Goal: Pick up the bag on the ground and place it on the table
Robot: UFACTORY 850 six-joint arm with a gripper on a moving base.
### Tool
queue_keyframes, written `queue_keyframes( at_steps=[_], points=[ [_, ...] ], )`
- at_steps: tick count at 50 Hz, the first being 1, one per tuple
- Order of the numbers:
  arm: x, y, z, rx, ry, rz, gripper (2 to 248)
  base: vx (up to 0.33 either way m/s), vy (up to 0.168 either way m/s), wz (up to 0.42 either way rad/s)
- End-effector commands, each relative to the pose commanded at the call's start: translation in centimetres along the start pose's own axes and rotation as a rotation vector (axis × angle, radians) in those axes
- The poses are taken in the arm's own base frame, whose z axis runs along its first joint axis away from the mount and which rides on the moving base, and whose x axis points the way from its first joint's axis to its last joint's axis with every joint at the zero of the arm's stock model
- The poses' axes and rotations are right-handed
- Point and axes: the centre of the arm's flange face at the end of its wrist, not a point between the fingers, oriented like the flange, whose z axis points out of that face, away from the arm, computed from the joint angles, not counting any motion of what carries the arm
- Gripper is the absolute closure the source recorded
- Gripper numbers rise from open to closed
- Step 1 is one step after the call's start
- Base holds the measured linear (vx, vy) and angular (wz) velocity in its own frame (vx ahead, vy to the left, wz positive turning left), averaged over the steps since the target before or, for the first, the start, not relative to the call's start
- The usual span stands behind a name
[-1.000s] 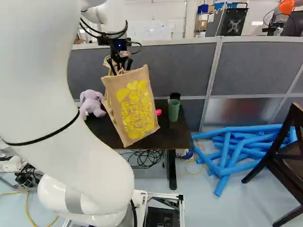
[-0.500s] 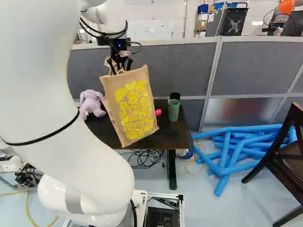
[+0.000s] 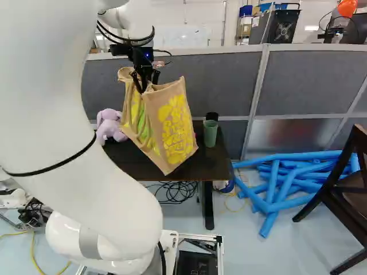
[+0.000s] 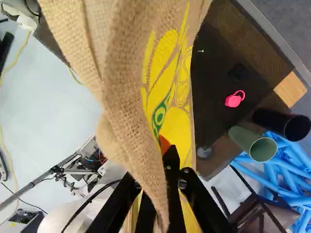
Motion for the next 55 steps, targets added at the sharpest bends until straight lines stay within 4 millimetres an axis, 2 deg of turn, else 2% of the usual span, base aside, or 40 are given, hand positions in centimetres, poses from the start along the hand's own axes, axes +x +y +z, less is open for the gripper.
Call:
queue_keyframes(
  at_steps=[55],
  points=[
    [0.03,0.03,0.00,-0.004,0.002,-0.578,229,0.000,0.000,0.000]
  ],
)
